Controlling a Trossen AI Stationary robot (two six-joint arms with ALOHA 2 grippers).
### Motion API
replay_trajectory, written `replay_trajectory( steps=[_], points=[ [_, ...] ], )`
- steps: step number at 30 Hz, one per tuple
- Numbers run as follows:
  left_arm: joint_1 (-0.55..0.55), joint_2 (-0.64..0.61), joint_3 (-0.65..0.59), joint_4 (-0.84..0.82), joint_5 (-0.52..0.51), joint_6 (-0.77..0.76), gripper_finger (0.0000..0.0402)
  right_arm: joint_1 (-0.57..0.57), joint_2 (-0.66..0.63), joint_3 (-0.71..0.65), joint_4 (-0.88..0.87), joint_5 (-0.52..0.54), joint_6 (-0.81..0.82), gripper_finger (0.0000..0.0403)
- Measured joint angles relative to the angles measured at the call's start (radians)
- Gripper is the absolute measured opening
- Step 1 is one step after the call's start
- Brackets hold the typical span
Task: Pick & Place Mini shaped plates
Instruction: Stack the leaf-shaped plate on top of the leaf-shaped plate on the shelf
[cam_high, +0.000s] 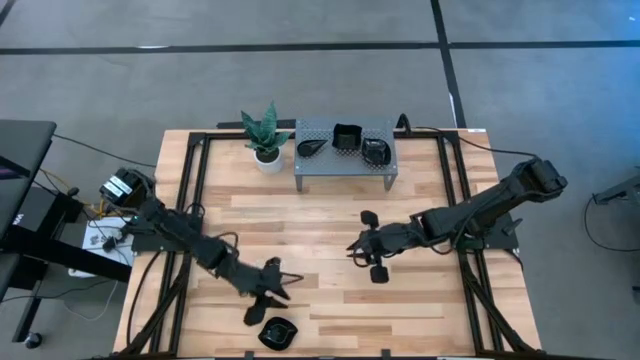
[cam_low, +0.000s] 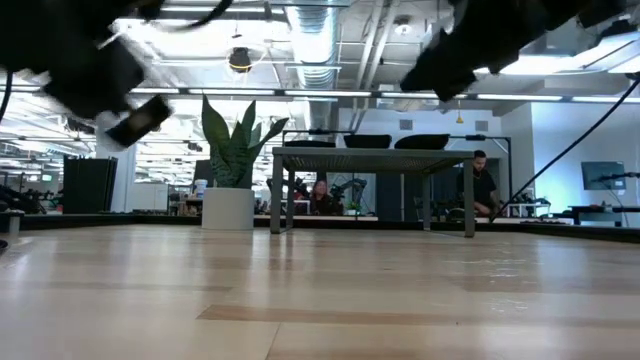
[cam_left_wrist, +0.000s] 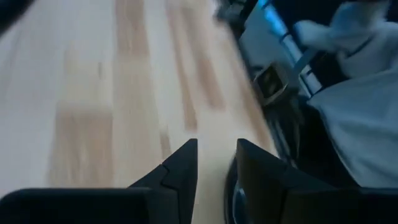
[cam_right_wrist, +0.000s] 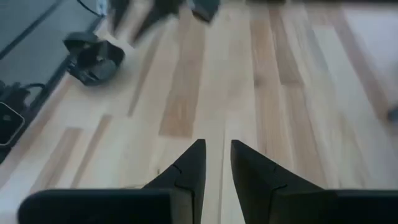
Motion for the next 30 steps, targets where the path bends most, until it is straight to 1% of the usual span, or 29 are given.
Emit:
replay_trajectory(
  steps=[2,5,7,10,13,17,19,23,27,30],
  points=[
    [-0.048,0.008,-0.019,-0.034,-0.036,-0.121,0.0113,0.003,0.0,0.001,0.041,-0.002,-0.052,0.007],
    [-0.095,0.035,-0.046,-0.034,-0.07,-0.281,0.0113,-0.002,0.0,0.001,0.067,-0.003,-0.135,0.007],
    [-0.101,0.052,-0.049,-0.033,-0.076,-0.336,0.0113,-0.006,-0.001,0.001,0.07,-0.003,-0.153,0.007],
    [-0.1,0.065,-0.05,-0.023,-0.08,-0.353,0.0113,-0.013,-0.001,0.001,0.069,-0.003,-0.141,0.007],
    [-0.107,0.074,-0.049,-0.014,-0.045,-0.363,0.0113,-0.013,-0.001,0.001,0.069,-0.003,-0.139,0.007],
    [-0.125,0.116,-0.049,0.009,-0.004,-0.46,0.0113,-0.012,-0.001,0.001,0.063,-0.003,-0.139,0.007],
    [-0.137,0.147,-0.049,0.038,0.001,-0.487,0.0113,-0.012,-0.001,0.001,0.062,-0.003,-0.138,0.007],
    [-0.143,0.191,-0.049,0.134,0.005,-0.49,0.0113,-0.012,-0.001,0.001,0.062,-0.003,-0.139,0.007],
    [-0.142,0.207,-0.049,0.156,0.003,-0.491,0.0113,-0.013,-0.001,0.001,0.069,-0.003,-0.184,0.007],
    [-0.142,0.217,-0.049,0.16,0.003,-0.491,0.011,-0.016,-0.001,0.001,0.115,-0.003,-0.233,0.007]
  ],
)
